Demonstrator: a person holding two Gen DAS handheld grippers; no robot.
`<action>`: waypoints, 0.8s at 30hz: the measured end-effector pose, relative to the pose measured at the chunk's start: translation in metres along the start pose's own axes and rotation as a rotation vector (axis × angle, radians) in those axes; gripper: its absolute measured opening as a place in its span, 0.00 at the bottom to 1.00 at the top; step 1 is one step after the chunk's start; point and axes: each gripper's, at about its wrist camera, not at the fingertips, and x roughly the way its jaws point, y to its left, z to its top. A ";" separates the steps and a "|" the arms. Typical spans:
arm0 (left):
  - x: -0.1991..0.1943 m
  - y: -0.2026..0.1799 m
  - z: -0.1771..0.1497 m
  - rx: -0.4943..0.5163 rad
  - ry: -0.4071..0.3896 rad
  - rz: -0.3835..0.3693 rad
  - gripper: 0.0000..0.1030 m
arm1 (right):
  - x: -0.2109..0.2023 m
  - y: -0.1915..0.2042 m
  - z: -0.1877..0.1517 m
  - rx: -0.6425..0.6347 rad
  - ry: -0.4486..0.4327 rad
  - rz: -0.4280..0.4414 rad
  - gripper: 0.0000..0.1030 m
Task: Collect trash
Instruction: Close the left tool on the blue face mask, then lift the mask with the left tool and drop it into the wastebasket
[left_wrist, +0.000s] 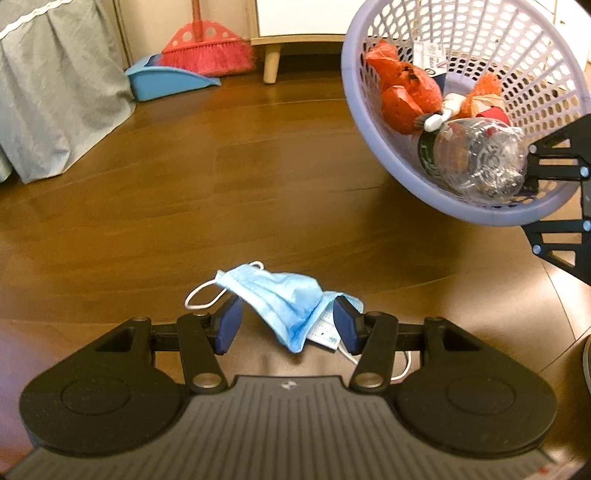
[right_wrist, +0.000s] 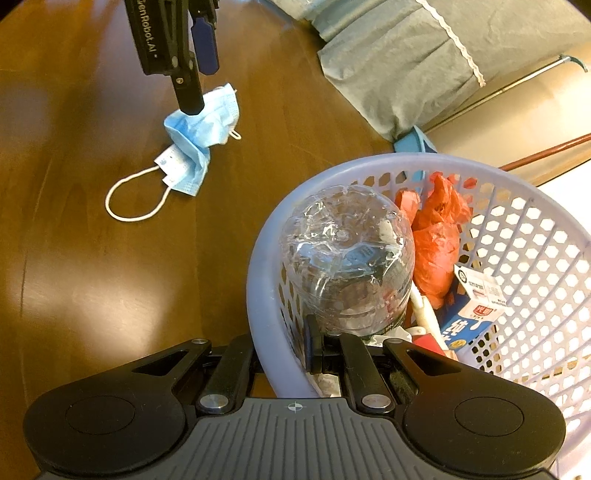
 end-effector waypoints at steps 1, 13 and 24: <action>0.002 -0.001 0.000 0.006 -0.005 -0.005 0.48 | 0.000 0.000 0.000 0.004 0.001 0.001 0.04; 0.046 -0.013 0.001 0.128 0.018 0.037 0.48 | 0.004 0.000 -0.001 0.002 0.005 0.004 0.05; 0.055 -0.014 -0.004 0.061 0.108 0.031 0.12 | 0.005 -0.001 -0.002 0.012 0.009 0.002 0.05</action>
